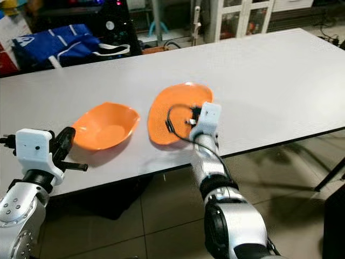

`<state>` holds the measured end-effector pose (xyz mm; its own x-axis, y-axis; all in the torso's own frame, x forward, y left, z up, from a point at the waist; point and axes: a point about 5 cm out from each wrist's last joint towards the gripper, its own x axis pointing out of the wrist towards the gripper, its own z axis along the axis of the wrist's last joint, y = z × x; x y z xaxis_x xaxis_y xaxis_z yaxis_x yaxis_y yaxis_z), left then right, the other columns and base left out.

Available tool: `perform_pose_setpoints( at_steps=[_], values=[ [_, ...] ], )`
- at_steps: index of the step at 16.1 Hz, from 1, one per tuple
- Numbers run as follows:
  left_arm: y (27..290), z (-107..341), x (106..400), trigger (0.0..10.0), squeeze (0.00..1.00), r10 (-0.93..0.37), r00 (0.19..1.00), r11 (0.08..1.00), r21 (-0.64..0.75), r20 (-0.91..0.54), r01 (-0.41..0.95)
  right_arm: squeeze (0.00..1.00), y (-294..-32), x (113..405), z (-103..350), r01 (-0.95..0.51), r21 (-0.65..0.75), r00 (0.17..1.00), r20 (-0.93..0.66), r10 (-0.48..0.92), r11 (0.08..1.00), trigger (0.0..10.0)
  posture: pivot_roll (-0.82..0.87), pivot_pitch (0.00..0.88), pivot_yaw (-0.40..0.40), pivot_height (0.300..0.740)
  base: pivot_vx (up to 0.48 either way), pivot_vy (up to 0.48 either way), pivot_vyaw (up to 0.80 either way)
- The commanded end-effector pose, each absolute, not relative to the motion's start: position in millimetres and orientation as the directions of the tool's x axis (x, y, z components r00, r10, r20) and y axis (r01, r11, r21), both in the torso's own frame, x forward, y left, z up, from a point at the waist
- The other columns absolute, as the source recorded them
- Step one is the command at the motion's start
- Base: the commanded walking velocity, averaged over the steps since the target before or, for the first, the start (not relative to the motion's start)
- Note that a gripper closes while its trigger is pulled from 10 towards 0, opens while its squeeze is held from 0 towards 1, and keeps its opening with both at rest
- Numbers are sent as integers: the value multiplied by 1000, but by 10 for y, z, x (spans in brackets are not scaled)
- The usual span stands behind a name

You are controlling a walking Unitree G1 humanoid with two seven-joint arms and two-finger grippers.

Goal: Setting the table

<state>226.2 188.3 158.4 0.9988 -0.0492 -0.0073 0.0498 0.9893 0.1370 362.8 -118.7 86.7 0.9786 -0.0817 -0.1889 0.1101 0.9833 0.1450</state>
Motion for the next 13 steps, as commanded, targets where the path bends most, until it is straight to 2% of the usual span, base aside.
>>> perform_pose_setpoints(
  at_steps=[1, 6, 13],
  values=[
    [1917, 1615, 2237, 10000, 0, -53, 999, 987, 149, -12, 55, 1000, -1164, 3385, 425, 100, 51, 918, -390, -72, 994, 10000, 24, 66, 142, 740, 0, 0, 0],
    [1942, 1631, 2210, 10000, 0, -56, 998, 985, 160, -25, 60, 1000, -1115, 3255, 261, 83, 53, 895, -443, -51, 995, 10000, 36, 76, 149, 740, 0, 0, 0],
    [1932, 1644, 2227, 10000, 0, -63, 998, 985, 161, -30, 67, 1000, -1069, 3285, 309, 9, -17, 911, -411, -15, 1000, 10000, 31, 75, 145, 740, 0, 0, 0]
  ],
)
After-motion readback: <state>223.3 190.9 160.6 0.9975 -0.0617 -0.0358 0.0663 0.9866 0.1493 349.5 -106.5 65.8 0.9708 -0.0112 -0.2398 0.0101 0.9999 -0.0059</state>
